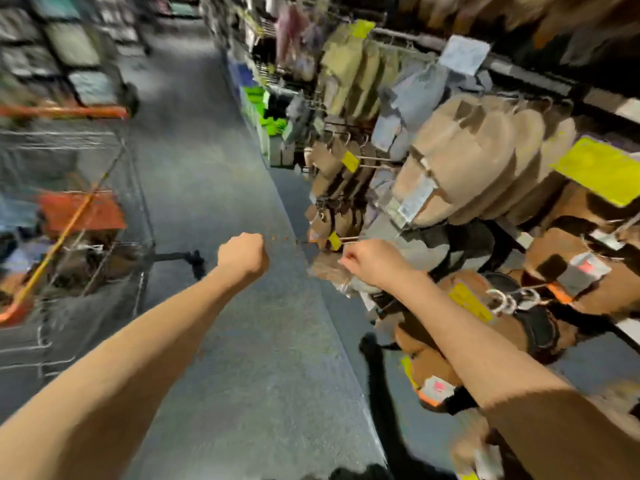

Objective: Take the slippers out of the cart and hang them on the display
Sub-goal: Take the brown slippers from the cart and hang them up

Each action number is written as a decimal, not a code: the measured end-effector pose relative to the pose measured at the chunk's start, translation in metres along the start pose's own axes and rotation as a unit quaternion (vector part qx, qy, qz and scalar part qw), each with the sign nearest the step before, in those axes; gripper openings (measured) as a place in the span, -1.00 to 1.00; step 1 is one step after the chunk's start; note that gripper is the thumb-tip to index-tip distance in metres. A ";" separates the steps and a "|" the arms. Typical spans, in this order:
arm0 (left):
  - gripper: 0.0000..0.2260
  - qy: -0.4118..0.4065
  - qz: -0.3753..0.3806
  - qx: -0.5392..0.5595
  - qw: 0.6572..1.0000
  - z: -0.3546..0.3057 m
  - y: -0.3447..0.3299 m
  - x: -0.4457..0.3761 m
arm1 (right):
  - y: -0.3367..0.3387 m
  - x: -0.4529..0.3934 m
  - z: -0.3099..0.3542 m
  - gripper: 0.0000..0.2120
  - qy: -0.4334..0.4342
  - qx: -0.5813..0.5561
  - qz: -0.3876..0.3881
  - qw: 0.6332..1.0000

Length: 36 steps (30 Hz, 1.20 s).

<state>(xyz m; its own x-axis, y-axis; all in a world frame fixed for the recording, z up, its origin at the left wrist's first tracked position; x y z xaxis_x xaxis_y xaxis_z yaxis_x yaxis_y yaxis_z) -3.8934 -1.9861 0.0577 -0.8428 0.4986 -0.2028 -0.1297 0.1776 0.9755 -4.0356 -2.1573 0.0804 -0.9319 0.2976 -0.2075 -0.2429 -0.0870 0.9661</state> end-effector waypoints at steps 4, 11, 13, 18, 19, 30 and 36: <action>-0.75 0.069 -0.007 -0.031 0.997 0.098 0.006 -0.029 | -0.031 -0.082 0.080 -0.77 0.066 -0.029 -0.018 0.997; -0.74 0.164 0.012 -0.044 0.985 0.226 -0.006 -0.037 | -0.086 -0.182 0.191 -0.78 0.170 -0.062 0.029 0.983; -0.79 0.194 0.029 -0.055 0.979 0.259 -0.014 -0.043 | -0.104 -0.214 0.220 -0.76 0.195 -0.074 0.048 0.977; -0.82 0.261 0.056 -0.082 0.960 0.332 -0.033 -0.090 | -0.154 -0.305 0.282 -0.70 0.256 -0.077 0.068 0.961; -0.80 0.276 0.063 -0.083 0.956 0.345 -0.037 -0.104 | -0.162 -0.326 0.293 -0.69 0.264 -0.082 0.071 0.958; -0.79 0.452 -0.003 -0.041 0.891 0.492 -0.067 -0.215 | -0.220 -0.536 0.473 -0.74 0.384 -0.129 0.124 0.906; -0.79 0.532 -0.009 -0.005 0.847 0.584 -0.111 -0.263 | -0.295 -0.579 0.561 -0.78 0.428 -0.129 0.164 0.879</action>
<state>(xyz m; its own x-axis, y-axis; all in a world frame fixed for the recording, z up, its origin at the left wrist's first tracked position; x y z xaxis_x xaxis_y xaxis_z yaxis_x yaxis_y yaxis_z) -3.3525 -1.6413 -0.0468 -0.8333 -0.5519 -0.0320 -0.1483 0.1674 0.9747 -3.2730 -1.7712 0.0016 -0.7972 -0.5996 -0.0702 0.1274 -0.2807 0.9513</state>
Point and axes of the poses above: each hand's wrist, its own x-axis away from the middle knuckle, its own y-axis out of the back of the hand, z = x × y, the point moved 1 cm from there along -x, towards the middle knuckle, and after that the axes turned 15 degrees about -z, right-handed, at the moved point
